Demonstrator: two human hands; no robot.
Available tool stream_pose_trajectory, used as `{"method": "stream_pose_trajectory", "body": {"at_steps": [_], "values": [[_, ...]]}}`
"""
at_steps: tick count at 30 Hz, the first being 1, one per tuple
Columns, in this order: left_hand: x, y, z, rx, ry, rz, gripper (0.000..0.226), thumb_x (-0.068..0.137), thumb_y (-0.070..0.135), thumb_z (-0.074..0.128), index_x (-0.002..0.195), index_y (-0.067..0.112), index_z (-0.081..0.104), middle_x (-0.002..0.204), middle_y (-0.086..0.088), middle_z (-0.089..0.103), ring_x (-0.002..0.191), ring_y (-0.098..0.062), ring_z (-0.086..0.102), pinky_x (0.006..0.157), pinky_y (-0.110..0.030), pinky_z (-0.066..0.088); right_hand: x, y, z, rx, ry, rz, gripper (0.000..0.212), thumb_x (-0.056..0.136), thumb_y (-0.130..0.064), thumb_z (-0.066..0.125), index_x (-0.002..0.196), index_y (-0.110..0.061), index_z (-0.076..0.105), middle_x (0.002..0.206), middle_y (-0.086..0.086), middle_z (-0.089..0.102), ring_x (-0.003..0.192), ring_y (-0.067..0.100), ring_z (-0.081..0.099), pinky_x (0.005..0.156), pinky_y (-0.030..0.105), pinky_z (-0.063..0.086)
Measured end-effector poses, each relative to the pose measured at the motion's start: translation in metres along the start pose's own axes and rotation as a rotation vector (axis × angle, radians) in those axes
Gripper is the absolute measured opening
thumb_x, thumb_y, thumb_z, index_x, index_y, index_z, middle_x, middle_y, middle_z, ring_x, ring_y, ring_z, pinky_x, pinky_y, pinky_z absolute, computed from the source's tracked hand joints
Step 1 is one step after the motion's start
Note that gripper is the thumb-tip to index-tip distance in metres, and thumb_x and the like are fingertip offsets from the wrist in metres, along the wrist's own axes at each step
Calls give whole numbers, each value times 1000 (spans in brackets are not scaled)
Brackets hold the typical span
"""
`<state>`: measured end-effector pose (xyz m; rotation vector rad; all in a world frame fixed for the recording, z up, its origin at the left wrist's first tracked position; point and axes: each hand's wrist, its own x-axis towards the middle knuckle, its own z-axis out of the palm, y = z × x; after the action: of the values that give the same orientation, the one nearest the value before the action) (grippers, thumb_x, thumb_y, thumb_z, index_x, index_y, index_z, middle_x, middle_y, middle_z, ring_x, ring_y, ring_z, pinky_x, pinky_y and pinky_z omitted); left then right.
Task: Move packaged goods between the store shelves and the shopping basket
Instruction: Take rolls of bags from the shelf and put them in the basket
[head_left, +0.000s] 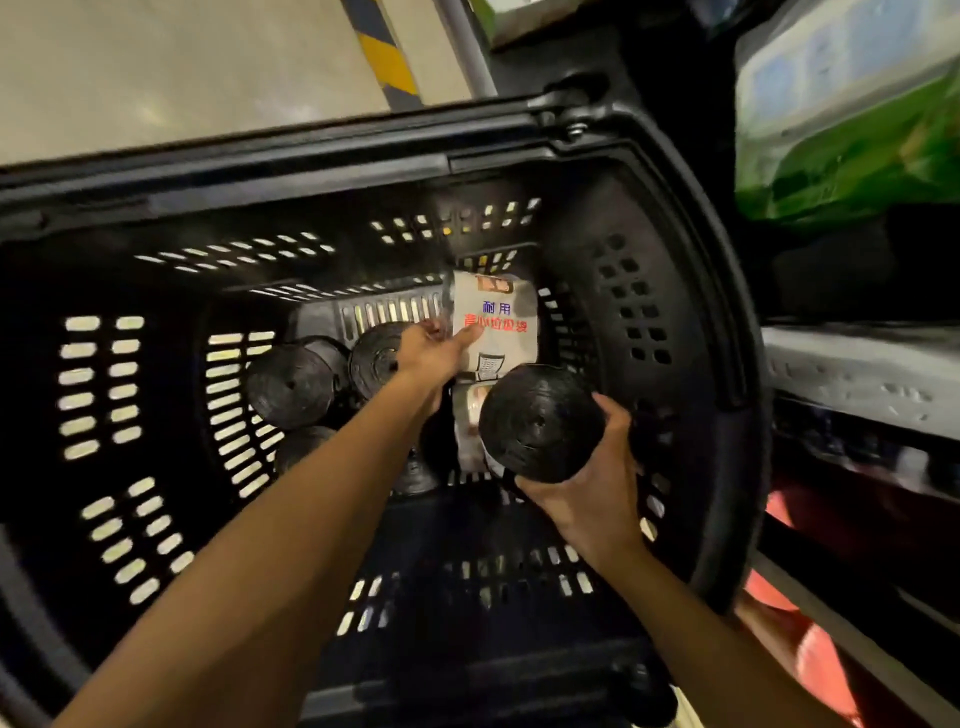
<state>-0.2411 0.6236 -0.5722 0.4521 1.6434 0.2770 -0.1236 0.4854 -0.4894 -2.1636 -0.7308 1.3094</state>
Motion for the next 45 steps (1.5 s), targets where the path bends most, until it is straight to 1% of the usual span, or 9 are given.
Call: {"method": "stream_pose_trajectory", "body": {"at_steps": [6,13,16,22,25,30,34,39,45], "values": [[23,-15,11,324,82,19,41,78,29,76,109,4,64,109,-5,67,101,-23,63,92,-39,52,6,11,9,108,8,29,101,42,-10,87,122,-36,31,131,0,41,122,14,47,100,40,47],[19,-24,23,587,56,12,21,95,25,56,107,7,58,96,-3,56,84,-17,55,65,-26,46,10,14,11,96,-25,59,107,44,-15,87,133,-24,30,133,-3,42,122,12,46,92,39,53],[20,-26,26,666,70,25,20,97,23,51,85,8,53,91,-7,56,76,-17,52,60,-25,42,11,16,7,112,-72,80,85,67,12,75,133,-21,32,124,-8,46,109,8,51,72,19,56],[20,-22,21,755,123,57,11,95,18,54,95,8,58,98,-10,59,86,-23,55,79,-32,47,8,16,12,107,-34,80,109,42,-18,87,135,-25,29,138,0,38,127,14,43,96,44,50],[8,-23,10,758,85,118,20,93,19,58,110,9,59,112,-9,63,103,-26,59,90,-34,47,7,13,10,93,-12,53,104,48,-1,87,133,-21,31,132,-1,41,121,10,44,96,17,46],[-33,-20,-30,753,19,288,49,90,25,62,134,13,47,128,-8,60,116,-27,57,100,-40,45,-4,1,4,-59,45,51,97,51,-7,88,129,-24,33,128,0,47,117,13,47,90,10,41],[-77,-8,-82,914,41,412,47,90,30,59,134,20,47,125,-6,61,114,-25,58,96,-37,46,-18,-24,8,-192,28,40,113,52,-19,90,143,-22,21,142,5,37,132,22,37,111,37,33],[-140,21,-160,1061,141,587,44,92,32,56,133,20,47,128,-1,54,118,-19,51,100,-32,40,-36,-61,34,-286,-85,-81,116,53,-17,91,146,-13,21,143,11,28,132,24,32,105,25,25],[-188,23,-241,1136,364,873,38,85,30,57,118,11,60,117,-6,62,109,-25,58,95,-36,45,-51,-76,86,-368,-266,-184,115,48,-18,91,141,-11,25,138,8,34,129,25,37,109,46,35]]}}
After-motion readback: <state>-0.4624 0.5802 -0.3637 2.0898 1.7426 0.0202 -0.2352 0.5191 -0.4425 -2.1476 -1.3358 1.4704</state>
